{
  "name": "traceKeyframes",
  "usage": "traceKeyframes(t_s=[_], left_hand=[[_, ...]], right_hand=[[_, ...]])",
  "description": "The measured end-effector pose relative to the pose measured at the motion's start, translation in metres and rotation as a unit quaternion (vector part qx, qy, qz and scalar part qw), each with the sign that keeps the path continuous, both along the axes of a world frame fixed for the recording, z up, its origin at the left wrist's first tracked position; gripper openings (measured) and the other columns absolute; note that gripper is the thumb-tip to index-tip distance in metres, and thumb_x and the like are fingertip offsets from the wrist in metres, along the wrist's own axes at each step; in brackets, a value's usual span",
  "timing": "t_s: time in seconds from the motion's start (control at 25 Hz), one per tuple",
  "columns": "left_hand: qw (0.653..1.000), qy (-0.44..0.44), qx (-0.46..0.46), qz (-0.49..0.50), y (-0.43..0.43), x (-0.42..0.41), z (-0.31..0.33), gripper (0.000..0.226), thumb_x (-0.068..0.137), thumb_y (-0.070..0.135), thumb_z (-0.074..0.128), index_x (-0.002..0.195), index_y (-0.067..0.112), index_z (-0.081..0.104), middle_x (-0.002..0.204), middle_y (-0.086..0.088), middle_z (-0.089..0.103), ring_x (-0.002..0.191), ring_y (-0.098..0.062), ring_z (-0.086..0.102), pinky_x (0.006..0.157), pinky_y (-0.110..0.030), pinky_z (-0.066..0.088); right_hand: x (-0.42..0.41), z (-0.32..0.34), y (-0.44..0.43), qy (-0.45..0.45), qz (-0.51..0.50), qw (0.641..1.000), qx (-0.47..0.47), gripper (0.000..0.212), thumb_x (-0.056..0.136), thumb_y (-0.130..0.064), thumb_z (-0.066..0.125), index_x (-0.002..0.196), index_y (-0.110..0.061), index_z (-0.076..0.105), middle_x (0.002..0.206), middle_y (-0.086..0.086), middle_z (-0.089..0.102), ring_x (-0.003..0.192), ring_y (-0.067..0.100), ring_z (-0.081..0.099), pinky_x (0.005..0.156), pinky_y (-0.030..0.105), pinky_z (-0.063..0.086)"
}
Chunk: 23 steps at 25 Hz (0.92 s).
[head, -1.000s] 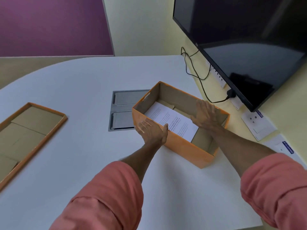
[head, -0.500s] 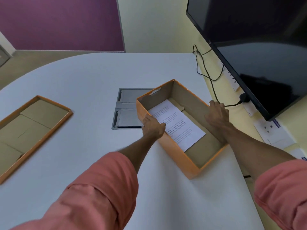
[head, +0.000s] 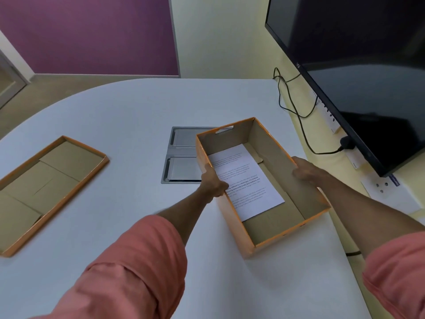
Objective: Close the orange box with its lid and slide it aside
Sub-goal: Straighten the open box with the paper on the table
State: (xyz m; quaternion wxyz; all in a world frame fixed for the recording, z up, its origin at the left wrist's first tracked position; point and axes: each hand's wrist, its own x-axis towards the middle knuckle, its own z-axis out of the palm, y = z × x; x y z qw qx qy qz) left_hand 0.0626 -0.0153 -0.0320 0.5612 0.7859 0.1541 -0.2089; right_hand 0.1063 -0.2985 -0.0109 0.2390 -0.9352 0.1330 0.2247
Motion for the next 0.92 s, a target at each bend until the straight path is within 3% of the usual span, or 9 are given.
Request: traceKeyframes(t_s=[0.08,0.16,0.32,0.4,0.52,0.6,0.76,0.84,0.92], left_hand=[[0.999,-0.033,0.005,0.031,0.013,0.002,0.003,0.064,0.077,-0.012,0.059,0.13,0.011,0.032,0.118,-0.014,0.051,0.101,-0.035,0.059,0.068,-0.038,0.059],[0.996,-0.065,0.01,0.054,0.032,0.004,0.006,0.06,0.079,-0.012,0.056,0.132,0.007,0.035,0.113,-0.014,0.052,0.101,-0.035,0.059,0.078,-0.046,0.059],[0.996,-0.081,-0.006,0.035,0.073,-0.001,0.023,0.071,0.074,-0.019,0.059,0.135,0.01,0.037,0.116,-0.007,0.052,0.1,-0.025,0.054,0.073,-0.034,0.054],[0.995,-0.096,0.01,0.017,0.096,-0.008,0.031,0.071,0.075,-0.017,0.06,0.135,0.012,0.038,0.115,-0.002,0.051,0.101,-0.022,0.052,0.076,-0.037,0.054],[0.992,-0.128,0.018,0.007,0.133,-0.021,0.04,0.059,0.083,-0.003,0.06,0.136,0.013,0.039,0.112,0.002,0.05,0.1,-0.019,0.051,0.079,-0.04,0.054],[0.991,-0.132,0.005,-0.002,0.161,-0.03,0.045,0.059,0.085,0.001,0.059,0.139,0.014,0.038,0.114,0.003,0.049,0.103,-0.019,0.05,0.08,-0.04,0.053],[0.991,-0.13,0.006,-0.023,0.21,-0.051,0.049,0.051,0.091,0.012,0.057,0.138,0.018,0.039,0.116,0.0,0.053,0.101,-0.024,0.056,0.087,-0.05,0.054],[0.992,-0.127,0.003,-0.025,0.231,-0.062,0.05,0.052,0.091,0.013,0.057,0.139,0.018,0.038,0.117,0.0,0.052,0.101,-0.025,0.057,0.079,-0.043,0.056],[0.992,-0.126,0.002,-0.029,0.25,-0.073,0.047,0.054,0.09,0.015,0.059,0.139,0.018,0.037,0.117,0.002,0.051,0.101,-0.023,0.054,0.074,-0.038,0.055]], right_hand=[[-0.004,0.001,0.01,-0.006,-0.024,0.999,0.047,0.047,0.092,0.005,0.037,0.137,-0.007,0.044,0.128,0.022,0.056,0.115,0.041,0.056,0.099,0.055,0.048],[-0.01,0.003,0.026,-0.012,-0.051,0.994,0.092,0.05,0.091,0.007,0.037,0.139,-0.007,0.044,0.129,0.024,0.055,0.117,0.043,0.056,0.099,0.058,0.047],[-0.024,0.004,0.073,-0.026,-0.078,0.99,0.112,0.05,0.09,0.005,0.037,0.139,-0.006,0.045,0.132,0.022,0.055,0.119,0.042,0.054,0.1,0.055,0.048],[-0.035,0.005,0.102,-0.04,-0.081,0.991,0.102,0.049,0.09,0.004,0.038,0.138,-0.006,0.046,0.131,0.022,0.055,0.119,0.041,0.054,0.099,0.052,0.049],[-0.054,0.007,0.141,-0.054,-0.085,0.99,0.101,0.048,0.09,0.003,0.039,0.136,-0.008,0.047,0.126,0.021,0.057,0.115,0.039,0.055,0.084,0.038,0.05],[-0.068,0.008,0.167,-0.058,-0.087,0.989,0.107,0.046,0.091,0.004,0.039,0.134,-0.008,0.048,0.11,0.017,0.06,0.104,0.034,0.056,0.071,0.032,0.044],[-0.098,0.009,0.215,-0.065,-0.11,0.987,0.101,0.024,0.09,0.006,0.038,0.105,-0.006,0.052,0.082,0.006,0.049,0.089,0.025,0.047,0.061,0.027,0.036],[-0.114,0.011,0.237,-0.07,-0.117,0.985,0.103,0.027,0.09,0.006,0.039,0.112,-0.006,0.051,0.093,0.01,0.055,0.097,0.028,0.049,0.07,0.03,0.04],[-0.129,0.012,0.257,-0.067,-0.121,0.986,0.091,0.047,0.092,0.003,0.038,0.138,-0.006,0.043,0.126,0.017,0.055,0.115,0.033,0.051,0.087,0.038,0.046]])
